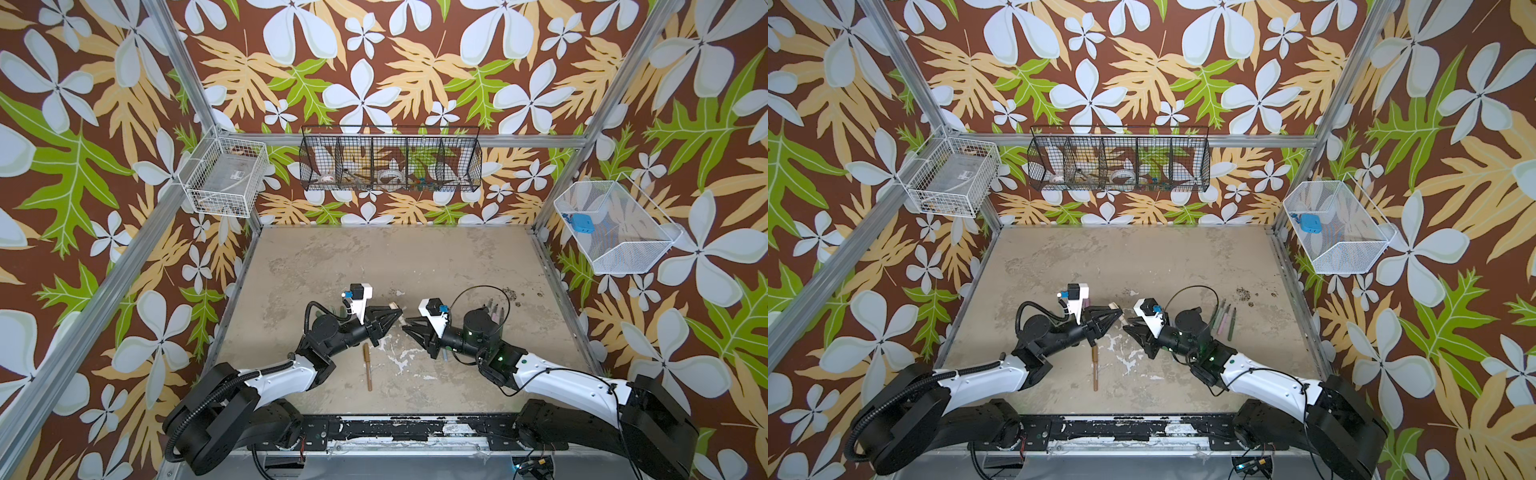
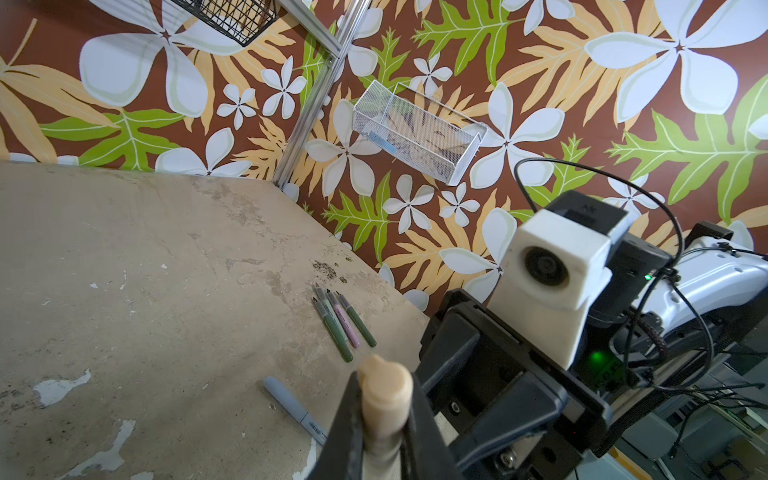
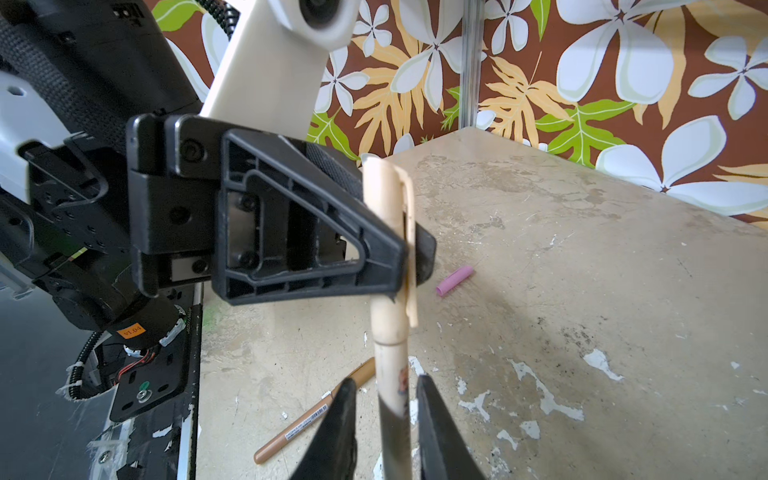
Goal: Open the pen caps
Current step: 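Close the left gripper on the cream cap above the right gripper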
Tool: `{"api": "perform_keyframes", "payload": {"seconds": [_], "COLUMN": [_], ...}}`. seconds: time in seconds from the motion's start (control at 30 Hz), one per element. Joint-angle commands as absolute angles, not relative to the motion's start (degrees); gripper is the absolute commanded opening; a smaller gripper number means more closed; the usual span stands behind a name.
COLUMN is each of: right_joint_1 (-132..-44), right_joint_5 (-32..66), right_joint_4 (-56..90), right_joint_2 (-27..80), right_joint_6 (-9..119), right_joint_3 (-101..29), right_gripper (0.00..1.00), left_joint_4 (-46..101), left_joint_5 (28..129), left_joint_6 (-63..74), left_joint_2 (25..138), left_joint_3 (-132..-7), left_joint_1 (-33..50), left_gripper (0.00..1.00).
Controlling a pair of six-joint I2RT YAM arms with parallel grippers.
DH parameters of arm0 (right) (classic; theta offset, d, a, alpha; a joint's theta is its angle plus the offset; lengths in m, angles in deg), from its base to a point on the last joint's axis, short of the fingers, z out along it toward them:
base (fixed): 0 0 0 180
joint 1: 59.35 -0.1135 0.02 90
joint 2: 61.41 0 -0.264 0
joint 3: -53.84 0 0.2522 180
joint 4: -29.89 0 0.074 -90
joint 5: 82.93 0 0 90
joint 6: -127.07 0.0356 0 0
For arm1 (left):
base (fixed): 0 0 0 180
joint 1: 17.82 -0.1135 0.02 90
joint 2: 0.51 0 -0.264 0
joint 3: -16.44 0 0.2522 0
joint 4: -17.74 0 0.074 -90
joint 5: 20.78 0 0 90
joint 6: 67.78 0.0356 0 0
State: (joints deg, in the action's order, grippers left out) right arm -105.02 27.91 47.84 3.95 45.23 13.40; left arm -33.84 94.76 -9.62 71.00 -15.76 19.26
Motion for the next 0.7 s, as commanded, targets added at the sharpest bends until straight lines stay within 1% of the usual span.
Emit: {"api": "perform_keyframes", "payload": {"seconds": [0.0,0.1,0.17,0.23,0.27,0.33,0.4,0.5,0.6,0.67], "right_joint_1": [-105.1,-105.1,-105.1,-105.1,-105.1,-105.1,-105.1,-105.1,-105.2,-105.4], "right_joint_5": [28.7,30.7,32.1,33.0,32.9,32.7,32.2,30.8,30.0,29.1], "right_joint_4": [49.4,48.9,48.7,48.7,48.7,49.0,49.5,49.6,49.0,48.7], "right_joint_2": [4.1,5.5,6.6,7.4,7.6,7.7,7.3,7.0,7.2,7.2], "right_joint_6": [46.5,46.4,46.5,46.3,46.3,46.1,45.9,45.9,45.9,45.8], "right_joint_3": [13.2,12.3,11.7,11.4,11.3,11.3,11.6,11.7,11.6,11.5], "right_gripper": [0.28,0.28,0.26,0.2,0.15,0.08,0.0,0.0,0.0,0.0], "left_joint_4": [-38.6,-39.8,-40.5,-41.3,-41.7,-41.7,-41.6,-41.5,-41.8,-41.8], "left_joint_5": [97.4,98.2,99.2,100.0,100.1,100.3,100.1,100.1,100.3,100.4], "left_joint_6": [-9.6,-9.8,-10.1,-10.4,-10.6,-10.6,-10.6,-11.0,-11.4,-11.5], "left_joint_2": [71.2,71.3,71.5,71.7,71.9,72.2,72.5,73.4,74.3,74.3], "left_joint_3": [-15.5,-15.2,-15.3,-15.3,-15.2,-15.3,-15.4,-15.8,-16.0,-16.1], "left_joint_1": [19.3,19.2,19.3,19.2,19.2,19.3,19.3,19.4,19.4,19.5], "left_gripper": [0.07,0.07,0.07,0.07,0.07,0.09,0.16,0.27,0.37,0.39]}}
